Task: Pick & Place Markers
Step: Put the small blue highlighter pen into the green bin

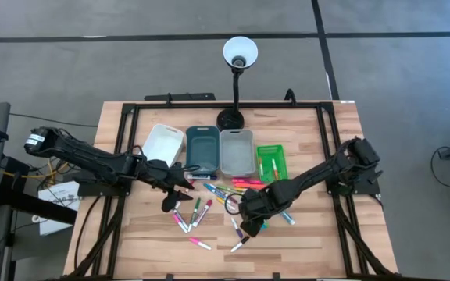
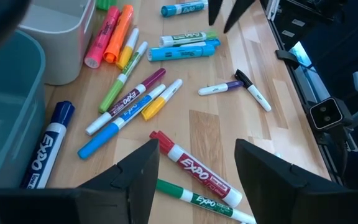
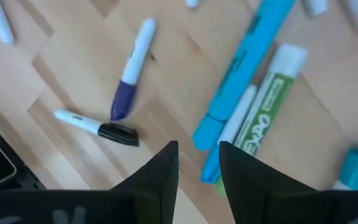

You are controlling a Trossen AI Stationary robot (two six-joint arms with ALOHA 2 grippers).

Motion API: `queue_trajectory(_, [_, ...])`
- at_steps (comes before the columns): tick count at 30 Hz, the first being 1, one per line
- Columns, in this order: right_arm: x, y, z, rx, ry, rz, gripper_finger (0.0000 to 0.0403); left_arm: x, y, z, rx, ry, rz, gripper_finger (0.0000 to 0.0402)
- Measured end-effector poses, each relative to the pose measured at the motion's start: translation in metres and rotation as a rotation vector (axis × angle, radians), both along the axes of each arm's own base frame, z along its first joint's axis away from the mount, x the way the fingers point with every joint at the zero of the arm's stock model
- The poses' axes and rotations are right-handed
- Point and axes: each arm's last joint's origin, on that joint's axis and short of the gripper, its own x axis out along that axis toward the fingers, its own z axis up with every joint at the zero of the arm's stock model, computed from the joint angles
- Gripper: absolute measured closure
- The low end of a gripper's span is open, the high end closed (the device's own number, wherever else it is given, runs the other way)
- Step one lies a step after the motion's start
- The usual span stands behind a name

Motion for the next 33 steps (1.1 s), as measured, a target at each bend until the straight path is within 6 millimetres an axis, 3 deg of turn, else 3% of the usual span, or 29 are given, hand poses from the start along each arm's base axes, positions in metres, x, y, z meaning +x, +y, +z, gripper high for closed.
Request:
queue_trajectory(12, [-0.001,0.008,-0.027,-0.015,0.098,0.007,0.0296,0.0,0.0,0.0,0.0,0.002,0.0,0.0195])
queue_trajectory(19, [0.002,0.004,-0.049,-0.016,0.193,0.019,0.0296,0.0,0.0,0.0,0.001,0.004,0.0,0.0195])
queue_trajectory(26, [0.005,-0.001,-0.056,-0.027,0.216,0.041,0.0297,0.0,0.0,0.0,0.001,0.003,0.0,0.0195])
queue_trajectory(29, [0.005,-0.004,-0.055,-0.03,0.214,0.039,0.0315,0.0,0.0,0.0,0.0,0.002,0.0,0.0195])
queue_trajectory(33, [0.004,-0.006,-0.049,-0.028,0.196,0.027,0.0371,0.0,-0.001,-0.001,0.001,0.006,-0.005,0.0195])
